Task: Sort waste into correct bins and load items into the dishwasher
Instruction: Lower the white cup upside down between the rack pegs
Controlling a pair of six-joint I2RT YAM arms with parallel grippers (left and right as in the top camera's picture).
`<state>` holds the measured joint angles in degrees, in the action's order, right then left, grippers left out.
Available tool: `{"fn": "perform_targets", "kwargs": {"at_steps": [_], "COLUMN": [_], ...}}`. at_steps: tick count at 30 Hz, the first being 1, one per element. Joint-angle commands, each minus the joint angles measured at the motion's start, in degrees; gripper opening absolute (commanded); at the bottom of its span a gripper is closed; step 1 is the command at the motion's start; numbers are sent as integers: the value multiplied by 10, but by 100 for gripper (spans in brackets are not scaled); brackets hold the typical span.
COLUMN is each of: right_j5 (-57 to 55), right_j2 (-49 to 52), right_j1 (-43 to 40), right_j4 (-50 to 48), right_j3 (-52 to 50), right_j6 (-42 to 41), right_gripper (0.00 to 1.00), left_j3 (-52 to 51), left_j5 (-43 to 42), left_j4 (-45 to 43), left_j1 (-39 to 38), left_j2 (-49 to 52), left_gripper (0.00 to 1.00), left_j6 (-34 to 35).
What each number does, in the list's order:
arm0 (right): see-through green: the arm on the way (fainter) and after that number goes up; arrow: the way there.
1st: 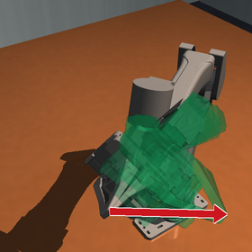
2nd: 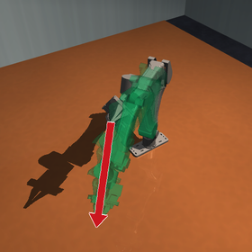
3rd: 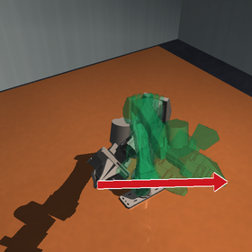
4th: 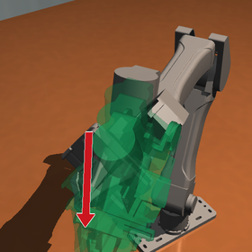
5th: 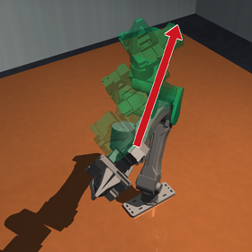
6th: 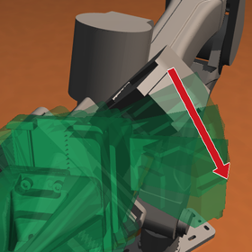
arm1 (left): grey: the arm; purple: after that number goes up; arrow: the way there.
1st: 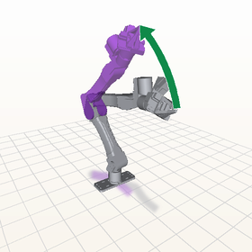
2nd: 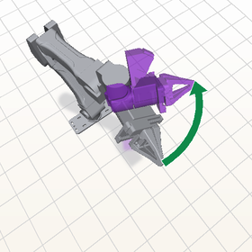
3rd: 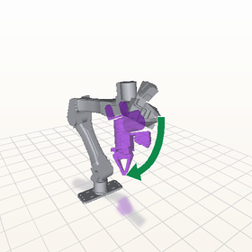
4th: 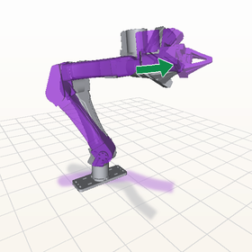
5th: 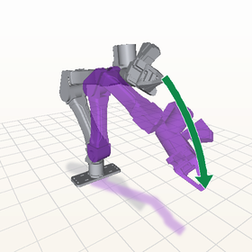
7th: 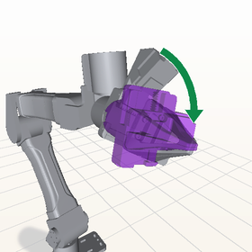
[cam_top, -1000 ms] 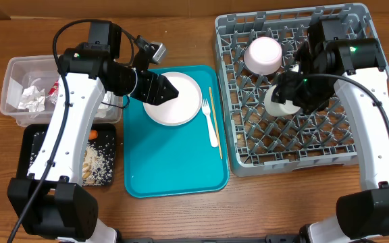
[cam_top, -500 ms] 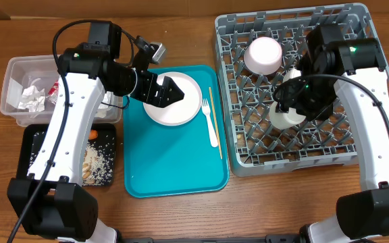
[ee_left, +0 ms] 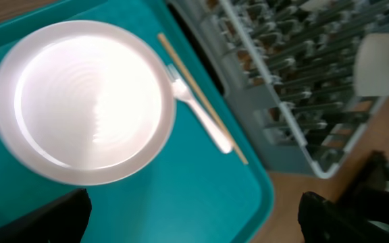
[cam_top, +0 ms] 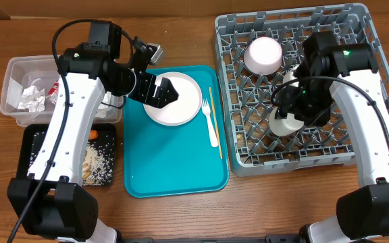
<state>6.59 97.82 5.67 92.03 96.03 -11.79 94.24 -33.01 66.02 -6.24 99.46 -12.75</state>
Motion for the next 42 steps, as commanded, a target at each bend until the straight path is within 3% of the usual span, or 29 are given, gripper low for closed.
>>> {"fn": "perform_targets", "kwargs": {"at_steps": [1, 26, 34, 42], "right_j5": [-6, -5, -5, -5], "right_j2": [-13, -13, -13, -13], "right_j1": [2, 3, 3, 3], "right_j4": [-9, -156, -160, -126], "right_j3": [-10, -135, -131, -94], "right_j6": [-3, 13, 20, 22], "right_gripper": [10, 11, 5, 5], "left_j3": [4, 4, 4, 4], "left_j5": [85, 112, 112, 112], "left_j4": [0, 0, 0, 0], "left_j1": [2, 2, 2, 2], "left_j2": [5, 5, 5, 5], "left_gripper": [100, 100, 100, 100], "left_j6": [1, 1, 1, 1]}}
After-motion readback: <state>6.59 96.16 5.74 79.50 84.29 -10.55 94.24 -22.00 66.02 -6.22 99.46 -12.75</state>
